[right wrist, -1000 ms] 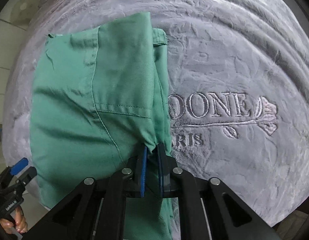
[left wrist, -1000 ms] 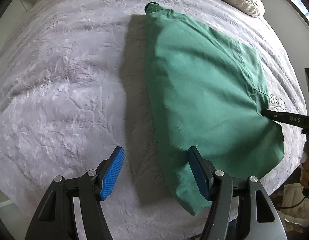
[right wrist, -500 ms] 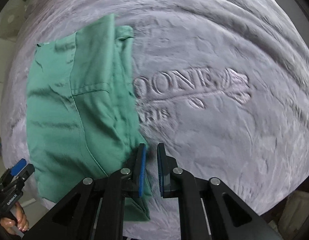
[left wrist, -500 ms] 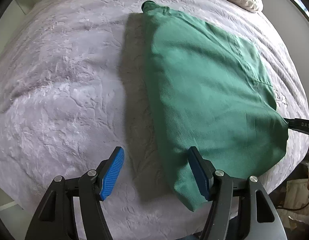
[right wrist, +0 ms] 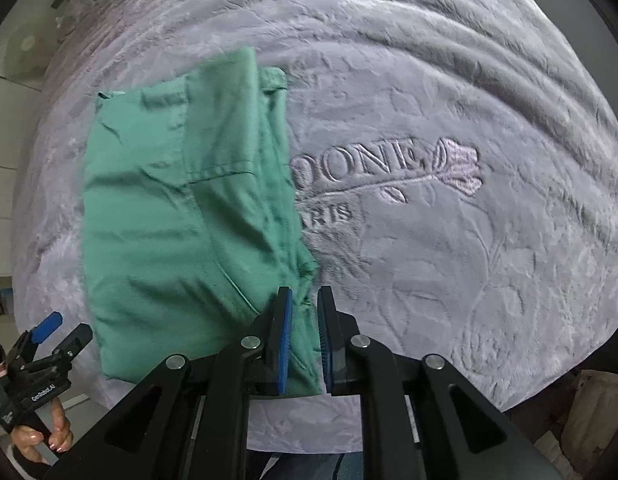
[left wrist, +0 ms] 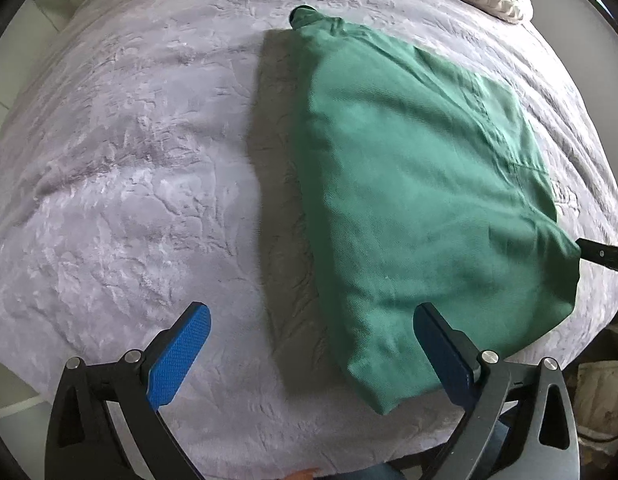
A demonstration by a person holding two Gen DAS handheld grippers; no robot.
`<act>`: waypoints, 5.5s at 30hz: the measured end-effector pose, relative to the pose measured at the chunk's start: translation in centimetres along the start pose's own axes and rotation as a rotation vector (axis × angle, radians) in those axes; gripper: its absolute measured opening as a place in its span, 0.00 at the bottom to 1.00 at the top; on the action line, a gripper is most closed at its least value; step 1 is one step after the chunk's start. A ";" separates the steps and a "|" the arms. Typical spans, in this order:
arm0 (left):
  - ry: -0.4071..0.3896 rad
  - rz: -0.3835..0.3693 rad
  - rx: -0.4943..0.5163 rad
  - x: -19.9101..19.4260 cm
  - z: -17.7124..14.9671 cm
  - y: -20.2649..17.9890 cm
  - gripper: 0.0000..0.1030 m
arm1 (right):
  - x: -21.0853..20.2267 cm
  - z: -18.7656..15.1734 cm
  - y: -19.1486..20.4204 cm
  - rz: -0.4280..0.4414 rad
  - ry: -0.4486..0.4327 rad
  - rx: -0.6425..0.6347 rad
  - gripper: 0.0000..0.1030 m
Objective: Fold large clothes
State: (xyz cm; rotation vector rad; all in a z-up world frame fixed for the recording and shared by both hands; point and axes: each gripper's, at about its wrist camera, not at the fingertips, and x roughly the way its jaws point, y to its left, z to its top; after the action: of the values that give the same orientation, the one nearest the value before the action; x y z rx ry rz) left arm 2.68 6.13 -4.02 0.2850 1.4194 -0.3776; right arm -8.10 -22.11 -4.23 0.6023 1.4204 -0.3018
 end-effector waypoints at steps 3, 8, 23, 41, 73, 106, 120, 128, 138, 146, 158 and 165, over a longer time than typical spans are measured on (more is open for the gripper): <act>-0.012 0.015 -0.023 -1.0 0.5 0.1 0.99 | -1.0 0.3 1.3 -0.017 -0.013 -0.034 0.15; -0.012 0.026 -0.063 -2.3 1.4 0.1 0.99 | -2.9 0.9 3.8 -0.034 -0.055 -0.102 0.94; -0.094 0.037 -0.053 -5.8 1.7 -1.1 0.99 | -6.0 0.2 7.5 -0.126 -0.155 -0.153 1.00; -0.119 0.045 -0.037 -6.9 1.5 -1.9 0.99 | -6.4 0.2 8.0 -0.144 -0.146 -0.144 1.00; -0.122 0.057 -0.046 -7.0 1.4 -2.0 0.99 | -6.3 0.3 8.0 -0.143 -0.131 -0.146 1.00; -0.116 0.059 -0.040 -6.9 1.3 -2.3 0.99 | -6.0 0.0 8.1 -0.141 -0.121 -0.148 1.00; -0.114 0.062 -0.020 -6.9 1.6 -2.2 0.99 | -6.0 0.0 8.0 -0.142 -0.120 -0.149 1.00; -0.114 0.060 -0.022 -6.9 1.5 -2.3 0.99 | -5.8 -0.1 8.0 -0.144 -0.118 -0.147 1.00; -0.112 0.058 -0.015 -6.8 1.6 -2.1 0.99 | -5.7 0.1 8.0 -0.145 -0.110 -0.153 1.00; -0.111 0.060 -0.006 -6.8 1.9 -1.8 0.99 | -5.7 0.1 8.1 -0.147 -0.107 -0.157 1.00; -0.116 0.055 0.009 -6.8 2.2 -1.6 0.99 | -5.5 0.2 8.4 -0.146 -0.098 -0.168 1.00; -0.132 0.050 0.020 -6.9 2.1 -2.0 0.99 | -5.4 0.2 8.4 -0.148 -0.097 -0.168 1.00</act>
State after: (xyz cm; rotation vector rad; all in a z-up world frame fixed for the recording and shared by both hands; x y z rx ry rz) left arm 3.04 4.05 3.19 0.3058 1.2773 -0.3630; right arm -4.16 -16.19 2.86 0.3416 1.3837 -0.3206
